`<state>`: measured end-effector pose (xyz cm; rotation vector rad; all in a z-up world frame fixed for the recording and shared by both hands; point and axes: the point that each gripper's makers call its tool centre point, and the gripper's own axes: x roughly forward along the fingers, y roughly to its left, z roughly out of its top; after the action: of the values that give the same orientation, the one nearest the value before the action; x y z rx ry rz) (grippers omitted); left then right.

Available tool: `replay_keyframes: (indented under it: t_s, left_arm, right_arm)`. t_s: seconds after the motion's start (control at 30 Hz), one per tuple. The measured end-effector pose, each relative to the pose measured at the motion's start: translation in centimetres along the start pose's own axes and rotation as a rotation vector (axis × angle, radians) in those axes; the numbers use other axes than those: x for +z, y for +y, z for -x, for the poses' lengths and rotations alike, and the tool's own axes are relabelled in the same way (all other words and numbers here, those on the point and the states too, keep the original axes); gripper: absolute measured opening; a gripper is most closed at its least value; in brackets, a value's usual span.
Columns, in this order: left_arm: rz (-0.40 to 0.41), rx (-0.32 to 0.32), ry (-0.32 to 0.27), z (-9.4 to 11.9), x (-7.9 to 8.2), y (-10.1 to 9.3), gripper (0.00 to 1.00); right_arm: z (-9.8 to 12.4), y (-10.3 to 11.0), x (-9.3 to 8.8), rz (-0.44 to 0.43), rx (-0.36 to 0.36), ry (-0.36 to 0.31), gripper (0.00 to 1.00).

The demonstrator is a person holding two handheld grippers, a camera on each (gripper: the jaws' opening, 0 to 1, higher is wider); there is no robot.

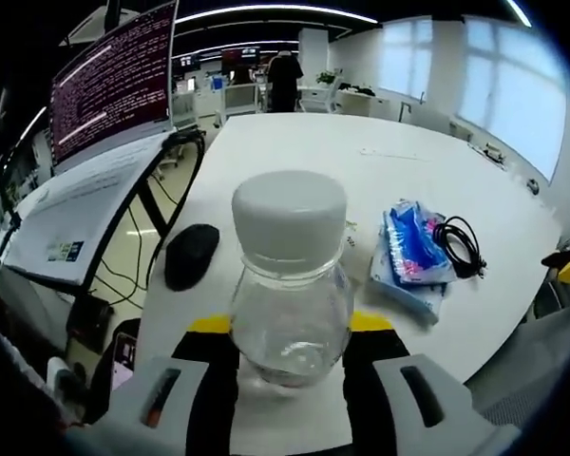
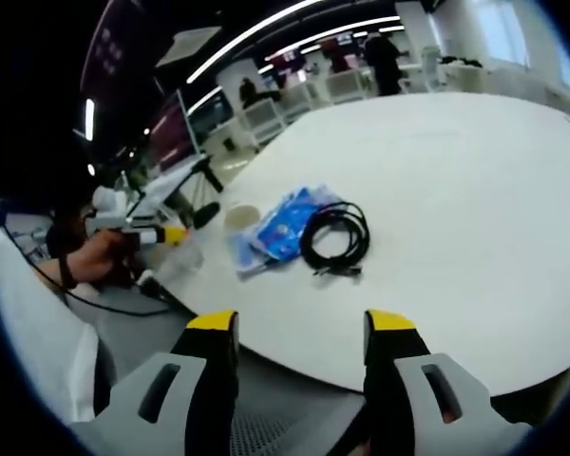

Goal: Arrange the tabletop items into an orderly group along one side of the table until the central work area is clear of visible clutter.

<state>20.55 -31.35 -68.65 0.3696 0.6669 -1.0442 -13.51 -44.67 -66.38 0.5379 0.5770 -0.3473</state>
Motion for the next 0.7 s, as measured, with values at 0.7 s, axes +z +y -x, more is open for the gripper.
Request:
replay_keyframes:
  t_s: [0.7]
  left_arm:
    - [0.062, 0.011, -0.073, -2.3, 8.2, 0.3, 0.42]
  right_arm:
    - [-0.2, -0.1, 0.6, 0.012, -0.001, 0.003, 0.53]
